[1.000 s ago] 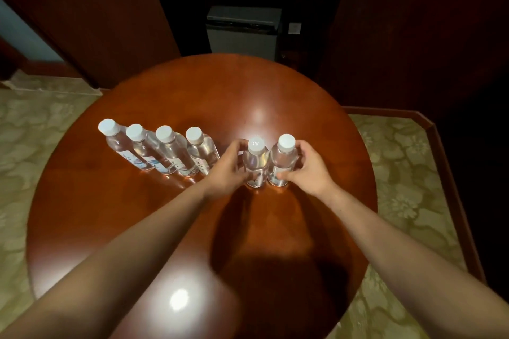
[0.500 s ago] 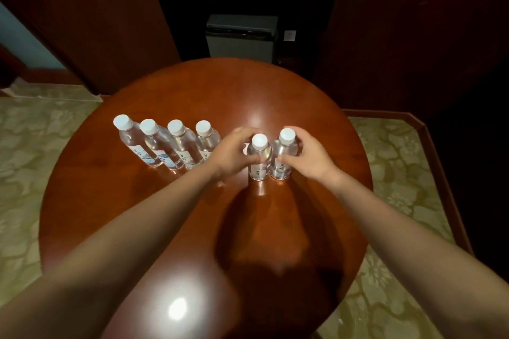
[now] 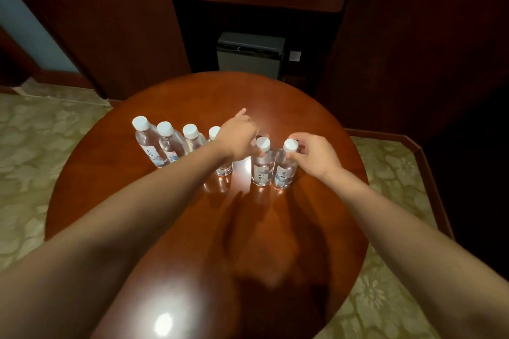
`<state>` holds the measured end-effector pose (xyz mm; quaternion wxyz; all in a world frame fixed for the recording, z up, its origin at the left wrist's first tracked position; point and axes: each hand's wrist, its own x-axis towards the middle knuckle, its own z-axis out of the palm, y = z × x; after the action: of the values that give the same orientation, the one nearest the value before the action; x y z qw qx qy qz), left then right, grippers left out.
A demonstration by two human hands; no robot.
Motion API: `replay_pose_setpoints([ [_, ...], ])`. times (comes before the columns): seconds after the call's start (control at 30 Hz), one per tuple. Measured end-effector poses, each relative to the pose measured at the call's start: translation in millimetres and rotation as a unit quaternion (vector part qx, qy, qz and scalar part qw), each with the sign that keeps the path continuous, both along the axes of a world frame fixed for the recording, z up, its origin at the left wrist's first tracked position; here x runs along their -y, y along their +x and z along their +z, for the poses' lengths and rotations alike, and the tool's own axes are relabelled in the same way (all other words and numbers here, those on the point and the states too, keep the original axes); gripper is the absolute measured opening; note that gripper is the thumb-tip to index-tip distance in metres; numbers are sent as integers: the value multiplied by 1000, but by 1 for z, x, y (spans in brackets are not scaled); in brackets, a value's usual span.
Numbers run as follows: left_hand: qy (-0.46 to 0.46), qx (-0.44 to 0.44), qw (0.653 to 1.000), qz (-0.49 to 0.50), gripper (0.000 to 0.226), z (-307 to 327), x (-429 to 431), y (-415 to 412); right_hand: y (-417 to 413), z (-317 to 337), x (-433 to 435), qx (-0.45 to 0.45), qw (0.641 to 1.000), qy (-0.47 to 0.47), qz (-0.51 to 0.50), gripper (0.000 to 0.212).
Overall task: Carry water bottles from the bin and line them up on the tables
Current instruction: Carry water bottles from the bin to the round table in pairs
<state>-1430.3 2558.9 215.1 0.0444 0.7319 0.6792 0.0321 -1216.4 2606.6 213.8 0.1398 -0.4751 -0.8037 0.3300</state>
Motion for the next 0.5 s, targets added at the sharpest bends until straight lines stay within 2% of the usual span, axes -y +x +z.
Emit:
replay_pose_setpoints([
  [0.13, 0, -22, 1000, -3, 29, 2, -1, -12, -8, -3, 0, -22, 1000, -7, 2, 20],
  [0.5, -38, -59, 997, 41, 37, 13, 3, -36, -49, 0, -1, -3, 999, 15, 34, 15],
])
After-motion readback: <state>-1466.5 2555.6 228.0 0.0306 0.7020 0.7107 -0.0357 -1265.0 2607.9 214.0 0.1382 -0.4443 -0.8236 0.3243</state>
